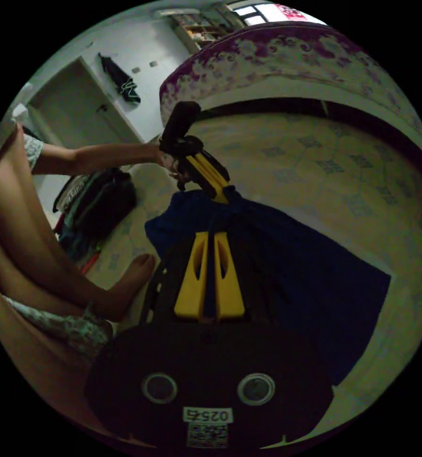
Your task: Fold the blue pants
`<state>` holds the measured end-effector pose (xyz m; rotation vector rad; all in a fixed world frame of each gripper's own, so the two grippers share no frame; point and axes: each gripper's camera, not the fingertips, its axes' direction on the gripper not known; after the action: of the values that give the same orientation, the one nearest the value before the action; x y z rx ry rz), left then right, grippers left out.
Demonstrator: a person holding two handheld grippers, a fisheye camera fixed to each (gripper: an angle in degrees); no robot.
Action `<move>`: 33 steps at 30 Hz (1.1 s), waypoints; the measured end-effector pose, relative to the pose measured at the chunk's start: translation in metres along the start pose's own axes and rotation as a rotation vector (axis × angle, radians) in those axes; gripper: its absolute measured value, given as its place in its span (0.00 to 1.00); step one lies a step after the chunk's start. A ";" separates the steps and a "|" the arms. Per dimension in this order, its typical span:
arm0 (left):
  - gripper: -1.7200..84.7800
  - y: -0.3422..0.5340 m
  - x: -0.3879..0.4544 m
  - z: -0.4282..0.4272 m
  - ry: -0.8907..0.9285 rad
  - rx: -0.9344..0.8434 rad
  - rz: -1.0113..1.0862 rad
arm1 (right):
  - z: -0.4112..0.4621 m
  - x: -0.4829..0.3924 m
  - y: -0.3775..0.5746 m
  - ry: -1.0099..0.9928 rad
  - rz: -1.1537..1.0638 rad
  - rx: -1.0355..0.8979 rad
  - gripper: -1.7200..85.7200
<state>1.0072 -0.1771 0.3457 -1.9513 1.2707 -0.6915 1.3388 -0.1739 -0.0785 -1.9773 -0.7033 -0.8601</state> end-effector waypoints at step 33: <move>0.02 -0.107 -0.096 -0.258 -0.099 0.387 -0.597 | 0.217 0.027 -0.159 -0.088 -0.189 -0.320 0.12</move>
<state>0.8384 -0.1271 0.5833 -1.9971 0.4310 -1.0257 1.3046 0.0944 -0.0706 -2.2700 -0.8570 -1.0571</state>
